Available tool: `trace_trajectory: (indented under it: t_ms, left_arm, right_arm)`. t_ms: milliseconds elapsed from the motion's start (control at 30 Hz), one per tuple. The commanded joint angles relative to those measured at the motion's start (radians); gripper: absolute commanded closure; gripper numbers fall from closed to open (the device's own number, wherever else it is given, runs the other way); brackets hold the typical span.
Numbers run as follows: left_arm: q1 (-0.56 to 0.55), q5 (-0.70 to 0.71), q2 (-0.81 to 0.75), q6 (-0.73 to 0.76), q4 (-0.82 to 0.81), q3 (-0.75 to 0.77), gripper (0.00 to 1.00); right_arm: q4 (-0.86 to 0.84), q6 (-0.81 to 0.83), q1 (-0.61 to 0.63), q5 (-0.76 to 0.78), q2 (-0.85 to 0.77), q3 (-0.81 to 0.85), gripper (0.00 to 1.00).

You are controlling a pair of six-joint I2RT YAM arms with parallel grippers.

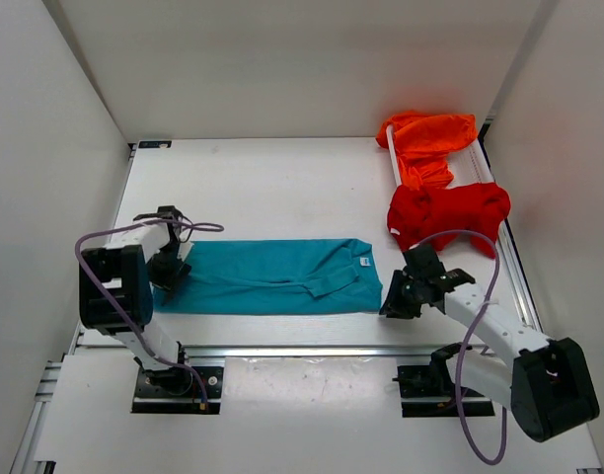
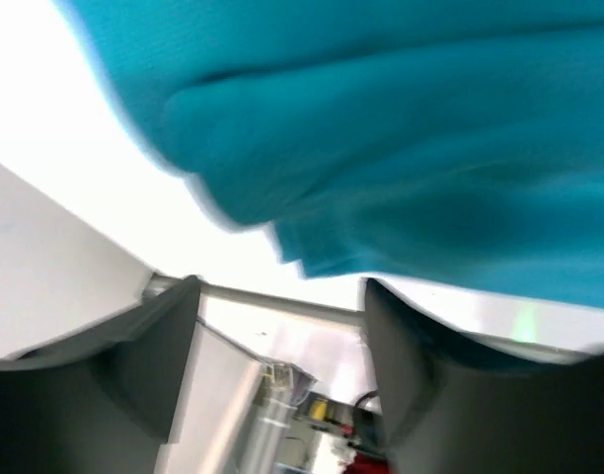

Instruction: Fold and stack the t-shirts

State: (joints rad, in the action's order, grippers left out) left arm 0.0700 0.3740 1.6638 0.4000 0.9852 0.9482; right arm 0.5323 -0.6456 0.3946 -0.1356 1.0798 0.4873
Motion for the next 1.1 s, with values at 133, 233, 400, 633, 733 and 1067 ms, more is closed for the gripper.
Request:
trace_trajectory:
  t_ms: [133,233,400,633,733,1067]
  left_arm:
    - [0.007,0.167,-0.128,0.042,-0.054,0.15,0.12]
    - [-0.007,0.128,-0.115,0.034,-0.105,0.233,0.12]
    - [-0.007,-0.032,0.02,-0.027,-0.161,0.398,0.15]
    - [-0.015,-0.132,0.275,-0.085,-0.181,0.576,0.15]
    - [-0.004,-0.09,0.333,-0.079,-0.178,0.604,0.16]
    - [0.033,-0.02,0.246,-0.023,-0.238,0.437,0.14]
  right_arm:
    - [0.062,0.066,0.044,0.116,0.005,0.187,0.7]
    - [-0.015,0.153,0.006,0.105,0.11,0.247,0.66]
    - [-0.126,0.262,-0.04,0.119,0.329,0.399,0.59]
    - [-0.161,0.302,-0.057,0.119,0.596,0.614,0.55]
    - [-0.124,0.317,-0.046,0.132,0.698,0.69,0.53]
    - [0.024,0.33,-0.013,0.079,0.87,0.79,0.66]
